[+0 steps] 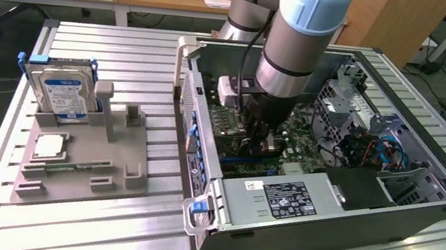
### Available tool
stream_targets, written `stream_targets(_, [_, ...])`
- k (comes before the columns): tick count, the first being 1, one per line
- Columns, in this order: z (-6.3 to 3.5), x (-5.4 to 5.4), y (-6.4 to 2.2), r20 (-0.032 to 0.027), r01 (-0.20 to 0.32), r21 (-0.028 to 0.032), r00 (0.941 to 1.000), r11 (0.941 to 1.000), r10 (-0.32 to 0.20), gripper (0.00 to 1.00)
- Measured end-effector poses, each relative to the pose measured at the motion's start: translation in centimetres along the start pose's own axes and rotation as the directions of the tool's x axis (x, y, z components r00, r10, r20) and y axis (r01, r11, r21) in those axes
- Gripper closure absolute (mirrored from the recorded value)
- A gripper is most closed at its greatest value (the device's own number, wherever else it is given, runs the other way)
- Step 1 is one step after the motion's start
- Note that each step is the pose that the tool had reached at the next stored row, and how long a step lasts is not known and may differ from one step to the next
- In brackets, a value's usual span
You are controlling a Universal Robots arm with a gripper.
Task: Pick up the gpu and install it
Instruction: 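Insert the gpu into the slot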
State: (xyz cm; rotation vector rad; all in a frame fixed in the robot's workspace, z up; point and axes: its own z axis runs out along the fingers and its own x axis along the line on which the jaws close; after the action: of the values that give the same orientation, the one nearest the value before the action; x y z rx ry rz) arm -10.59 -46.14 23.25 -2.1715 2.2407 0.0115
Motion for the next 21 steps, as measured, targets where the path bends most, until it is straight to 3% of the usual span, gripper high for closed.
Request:
stream_targets(12, [0.08,0.01,0.12,0.0000,0.000,0.0002,1.0000,1.0000,0.000,0.73])
stream_targets(17, [0.08,-0.01,0.12,0.0001,0.000,0.0020,1.0000,1.0000,0.000,0.73])
stream_targets(21, [0.08,0.00,0.14,0.0002,0.000,0.0067,1.0000,1.0000,0.000,0.73])
